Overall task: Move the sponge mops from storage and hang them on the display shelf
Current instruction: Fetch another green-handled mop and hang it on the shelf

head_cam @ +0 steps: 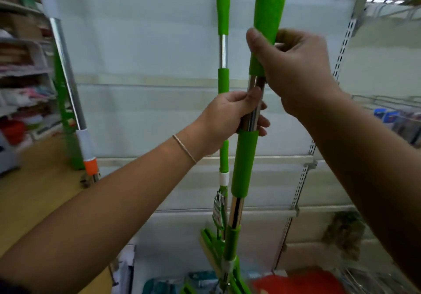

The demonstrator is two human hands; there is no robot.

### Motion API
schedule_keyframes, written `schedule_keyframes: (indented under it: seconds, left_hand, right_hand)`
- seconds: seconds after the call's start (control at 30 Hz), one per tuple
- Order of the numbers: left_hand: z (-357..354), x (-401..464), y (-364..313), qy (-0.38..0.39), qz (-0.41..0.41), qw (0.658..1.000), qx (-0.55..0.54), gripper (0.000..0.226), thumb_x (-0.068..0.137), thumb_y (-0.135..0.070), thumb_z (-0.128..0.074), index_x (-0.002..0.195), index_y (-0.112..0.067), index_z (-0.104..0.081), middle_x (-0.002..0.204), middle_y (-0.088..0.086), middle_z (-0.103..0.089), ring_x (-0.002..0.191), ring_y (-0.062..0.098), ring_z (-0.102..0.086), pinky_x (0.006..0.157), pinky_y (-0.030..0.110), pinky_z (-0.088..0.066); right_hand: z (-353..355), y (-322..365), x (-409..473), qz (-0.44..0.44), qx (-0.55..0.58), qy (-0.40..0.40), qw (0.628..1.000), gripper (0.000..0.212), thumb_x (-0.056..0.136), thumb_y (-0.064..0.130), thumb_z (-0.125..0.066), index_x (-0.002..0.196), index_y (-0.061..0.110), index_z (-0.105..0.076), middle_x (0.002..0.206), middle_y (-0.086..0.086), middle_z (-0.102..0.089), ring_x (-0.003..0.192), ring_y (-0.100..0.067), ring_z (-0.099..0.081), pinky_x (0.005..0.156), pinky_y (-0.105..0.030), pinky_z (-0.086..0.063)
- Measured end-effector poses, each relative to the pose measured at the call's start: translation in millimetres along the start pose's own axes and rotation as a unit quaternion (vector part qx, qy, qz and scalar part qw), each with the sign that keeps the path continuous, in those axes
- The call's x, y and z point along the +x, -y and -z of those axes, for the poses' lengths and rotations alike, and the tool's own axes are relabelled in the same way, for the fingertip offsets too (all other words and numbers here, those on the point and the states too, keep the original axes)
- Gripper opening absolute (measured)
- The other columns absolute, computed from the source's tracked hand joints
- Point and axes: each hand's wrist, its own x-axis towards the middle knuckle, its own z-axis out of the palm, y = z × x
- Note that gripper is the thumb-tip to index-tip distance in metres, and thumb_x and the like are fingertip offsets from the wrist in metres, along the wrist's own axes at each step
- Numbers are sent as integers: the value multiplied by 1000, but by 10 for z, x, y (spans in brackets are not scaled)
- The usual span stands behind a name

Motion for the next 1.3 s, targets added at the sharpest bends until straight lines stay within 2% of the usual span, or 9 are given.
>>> schedule_keyframes:
  seconds: [0.17, 0.3, 0.47, 0.6, 0.73, 0.83, 0.9, 1.03, 1.3]
  left_hand:
    - [61, 23, -29, -34, 17, 998, 57, 36, 100, -36, -47, 100, -2, -61, 91, 18, -71, 85, 36, -71, 85, 43, -59]
    - [135, 25, -21, -50, 27, 996, 72, 39, 95, -37, -53, 102, 0, -62, 88, 15, -71, 87, 35, -71, 88, 45, -58]
    - [255, 101, -118, -48, 33, 996, 68, 44, 90, -38, -58, 105, 3, -62, 93, 21, -68, 89, 37, -68, 94, 53, -54]
    - [304, 200, -282, -59, 37, 995, 67, 55, 82, -44, -62, 108, 4, -61, 92, 19, -70, 91, 39, -69, 96, 54, -52]
    - [373, 300, -410, -71, 22, 996, 40, 54, 79, -40, -65, 111, 3, -60, 89, 17, -71, 84, 37, -70, 92, 55, -55]
    - [421, 386, -488, -82, -2, 996, 32, 29, 91, -28, -63, 106, -3, -60, 85, 14, -73, 74, 33, -71, 80, 45, -60]
    - [453, 436, -548, -91, -39, 994, 38, 11, 97, -15, -56, 100, -6, -61, 82, 11, -73, 72, 31, -70, 75, 41, -60]
    - [494, 503, -657, -70, -83, 992, 58, 11, 100, -7, -49, 100, -5, -60, 83, 11, -69, 72, 29, -68, 76, 40, -59]
    - [555, 674, -838, -41, -100, 992, 58, 14, 101, -9, -46, 105, -5, -59, 85, 11, -69, 74, 27, -69, 76, 38, -60]
  right_hand:
    - [-55, -114, 86, 4, 31, 19, 999, 31, 90, 38, -70, 104, 11, -68, 83, -6, -70, 74, -14, -73, 72, -36, -62]
    - [-144, -200, 126, 15, 49, 28, 998, 38, 90, 39, -70, 111, 7, -70, 82, -9, -72, 72, -17, -74, 70, -42, -62]
    - [-263, -222, 237, 45, 71, 18, 996, 17, 88, 44, -70, 85, 27, -70, 73, -14, -72, 69, -27, -72, 67, -51, -59]
    - [-310, -164, 397, 56, 94, -5, 994, 23, 87, 44, -71, 79, 23, -71, 70, -17, -68, 69, -33, -69, 64, -54, -57]
    - [-334, -95, 548, 49, 115, -17, 992, 19, 82, 46, -76, 74, 29, -71, 67, -13, -68, 59, -25, -68, 61, -48, -58]
    - [-334, -45, 657, 44, 134, -18, 990, 16, 80, 47, -78, 75, 33, -73, 67, -13, -67, 52, -17, -62, 53, -35, -56]
    - [-337, 0, 740, 42, 136, -18, 990, 20, 80, 47, -77, 73, 29, -74, 68, -17, -66, 53, -23, -62, 50, -36, -55]
    - [-316, 91, 948, 43, 119, -30, 991, 21, 77, 41, -80, 70, 23, -72, 70, -7, -74, 67, -23, -73, 67, -47, -61]
    - [-295, 179, 1176, 75, 101, -53, 991, 25, 74, 42, -83, 77, 20, -73, 70, 0, -75, 65, -14, -74, 68, -43, -63]
